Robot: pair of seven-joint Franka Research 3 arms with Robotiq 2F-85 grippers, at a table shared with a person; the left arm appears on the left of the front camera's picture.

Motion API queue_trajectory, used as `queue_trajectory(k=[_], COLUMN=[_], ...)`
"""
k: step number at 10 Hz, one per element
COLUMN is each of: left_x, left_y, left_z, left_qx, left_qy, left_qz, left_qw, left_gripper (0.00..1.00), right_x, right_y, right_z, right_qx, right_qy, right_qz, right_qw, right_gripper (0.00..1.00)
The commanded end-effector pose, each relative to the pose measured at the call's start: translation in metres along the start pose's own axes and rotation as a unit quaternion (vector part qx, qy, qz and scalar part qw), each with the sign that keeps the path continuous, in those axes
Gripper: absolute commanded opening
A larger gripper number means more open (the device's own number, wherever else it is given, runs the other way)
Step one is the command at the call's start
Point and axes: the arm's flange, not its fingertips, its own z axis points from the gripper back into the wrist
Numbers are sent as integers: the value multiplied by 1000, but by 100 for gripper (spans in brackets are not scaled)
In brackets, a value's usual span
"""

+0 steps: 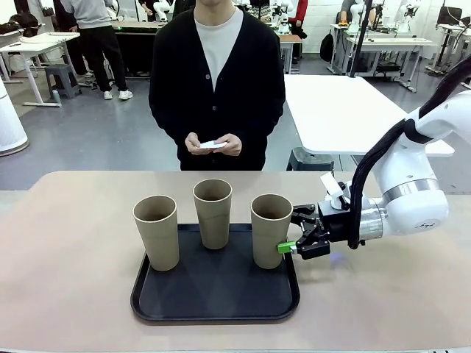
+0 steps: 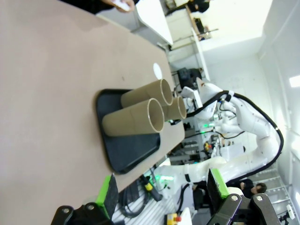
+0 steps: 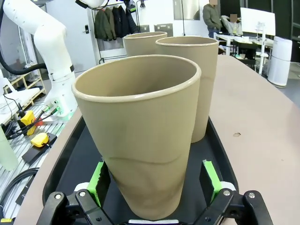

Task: Place coasters on the table and set cups on them.
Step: Pick up one Reusable plastic cup and place it on a coaster set by the human.

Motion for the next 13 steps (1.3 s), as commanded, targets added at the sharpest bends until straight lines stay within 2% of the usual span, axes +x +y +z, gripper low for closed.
queue_trajectory(k=[1,6,7,9,10,11,12,13], left_x=[0,0,0,0,0,0,0,0], left_y=[-1,-1,-1,-1,-1,-1,-1,-1], left_z=[2,2,2,2,2,2,2,2], left_qx=[-4,-4,-4,-4,-4,-4,-4,-4], left_qy=[-3,-3,-3,-3,-3,-3,-3,-3], left_qz=[-4,-4,-4,-4,-4,-4,-4,-4], left_qw=[1000,1000,1000,1000,1000,1000,1000,1000], left_gripper=[100,100,100,100,100,100,100,100], right_x=[-5,-12,-12,-13,-13,-12,-11,4], right_y=[-6,-6,-6,-7,-7,-7,-6,-2], right_z=[-13,-32,-32,-30,-30,-29,-27,-21], right_qx=[-8,11,17,17,16,15,13,13], right_qy=[-7,-11,-17,-21,-21,-21,-21,-25], right_qz=[6,8,14,16,17,18,18,1], right_qw=[1000,1000,1000,999,1000,1000,1000,1000], right_gripper=[100,100,42,41,0,25,0,23])
